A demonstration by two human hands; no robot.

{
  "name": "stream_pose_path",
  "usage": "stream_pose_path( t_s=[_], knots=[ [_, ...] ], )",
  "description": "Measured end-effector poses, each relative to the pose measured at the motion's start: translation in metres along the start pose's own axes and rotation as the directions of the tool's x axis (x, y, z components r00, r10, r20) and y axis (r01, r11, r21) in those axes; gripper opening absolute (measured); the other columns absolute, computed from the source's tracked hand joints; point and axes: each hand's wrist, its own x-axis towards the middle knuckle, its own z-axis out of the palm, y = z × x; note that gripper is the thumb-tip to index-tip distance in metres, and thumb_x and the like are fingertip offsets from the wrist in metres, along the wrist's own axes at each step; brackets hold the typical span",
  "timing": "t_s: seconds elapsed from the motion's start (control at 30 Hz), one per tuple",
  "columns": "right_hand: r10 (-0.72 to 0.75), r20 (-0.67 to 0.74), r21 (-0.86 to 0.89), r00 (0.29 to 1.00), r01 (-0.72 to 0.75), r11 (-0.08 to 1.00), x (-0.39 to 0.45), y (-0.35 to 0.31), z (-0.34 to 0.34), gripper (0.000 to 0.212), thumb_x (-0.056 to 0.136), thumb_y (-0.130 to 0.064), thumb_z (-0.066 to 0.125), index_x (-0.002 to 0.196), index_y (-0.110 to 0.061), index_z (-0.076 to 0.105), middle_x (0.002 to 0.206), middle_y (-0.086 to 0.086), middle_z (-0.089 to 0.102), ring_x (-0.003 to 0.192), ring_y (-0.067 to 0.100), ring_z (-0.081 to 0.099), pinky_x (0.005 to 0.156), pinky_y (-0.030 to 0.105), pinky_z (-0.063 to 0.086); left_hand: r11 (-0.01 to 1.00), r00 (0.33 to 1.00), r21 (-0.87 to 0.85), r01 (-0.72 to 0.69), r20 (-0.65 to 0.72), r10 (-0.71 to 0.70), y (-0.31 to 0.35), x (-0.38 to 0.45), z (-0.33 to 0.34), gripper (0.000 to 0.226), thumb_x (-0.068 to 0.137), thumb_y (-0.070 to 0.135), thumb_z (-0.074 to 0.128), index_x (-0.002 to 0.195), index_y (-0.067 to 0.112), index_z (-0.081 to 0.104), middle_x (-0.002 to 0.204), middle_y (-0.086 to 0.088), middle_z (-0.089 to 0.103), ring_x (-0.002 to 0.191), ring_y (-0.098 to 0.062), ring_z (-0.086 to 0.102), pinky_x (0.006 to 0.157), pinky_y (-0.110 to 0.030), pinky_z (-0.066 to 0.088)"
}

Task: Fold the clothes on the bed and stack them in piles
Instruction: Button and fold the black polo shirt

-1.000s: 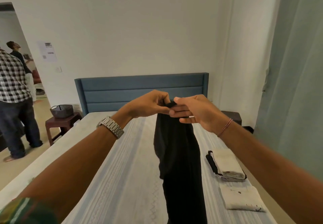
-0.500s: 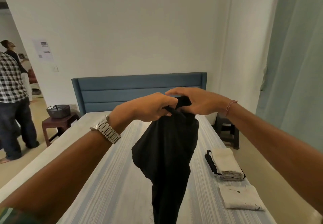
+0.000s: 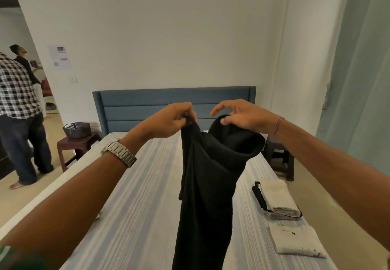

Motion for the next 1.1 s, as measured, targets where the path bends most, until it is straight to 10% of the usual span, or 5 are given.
stream_pose_path(
  t_s=[0.27,0.4,0.57,0.7,1.1],
  knots=[
    [0.259,-0.142,0.611,0.955,-0.121,0.782,-0.016,0.014,-0.040,0.020,0.101,-0.003,0.050,0.093,0.000,0.068,0.099,0.013,0.074,0.079,0.018,0.074,0.064,0.023,0.060,0.940,0.870,-0.208,0.270,-0.366,-0.331,-0.035,-0.008,-0.023,0.020,0.103,0.005,0.039,0.100,0.011,0.058,0.088,-0.003,0.057,0.079,-0.012,0.050,0.067,-0.025,0.040],
    [0.160,-0.225,0.190,0.961,-0.118,0.975,-0.033,0.036,-0.075,0.009,0.090,-0.009,0.073,0.099,-0.007,0.076,0.099,0.008,0.077,0.092,0.019,0.074,0.076,0.024,0.060,0.943,0.825,-0.209,0.260,-0.460,-0.330,-0.051,-0.019,-0.046,0.011,0.102,0.020,0.058,0.098,0.012,0.064,0.088,0.001,0.066,0.081,-0.010,0.058,0.069,-0.021,0.044],
    [0.241,-0.312,0.185,0.919,-0.190,0.964,-0.037,0.044,-0.091,0.024,0.089,-0.022,0.075,0.101,-0.001,0.073,0.090,0.008,0.079,0.083,0.018,0.077,0.067,0.019,0.060,0.950,0.831,-0.199,0.242,-0.463,-0.309,-0.059,-0.031,-0.057,0.012,0.095,0.035,0.068,0.094,0.024,0.073,0.090,0.010,0.072,0.083,-0.002,0.065,0.072,-0.015,0.044],
    [0.151,-0.469,-0.246,0.870,-0.293,0.924,-0.030,0.052,-0.084,0.035,0.098,-0.043,0.062,0.089,-0.012,0.074,0.078,0.006,0.071,0.079,0.027,0.067,0.070,0.028,0.045,0.928,0.851,-0.252,0.274,-0.385,-0.356,-0.057,-0.030,-0.057,0.024,0.094,0.041,0.067,0.086,0.022,0.077,0.079,0.015,0.073,0.076,0.003,0.066,0.069,-0.015,0.046],
    [0.020,-0.453,-0.084,0.892,-0.065,0.994,-0.031,0.061,-0.067,0.033,0.103,-0.044,0.049,0.112,-0.018,0.068,0.104,0.002,0.068,0.099,0.023,0.063,0.090,0.044,0.054,0.904,0.820,-0.343,0.255,-0.418,-0.390,-0.057,-0.028,-0.062,0.023,0.100,0.028,0.059,0.104,0.011,0.075,0.096,-0.001,0.073,0.091,-0.013,0.067,0.075,-0.021,0.053]
  ],
)
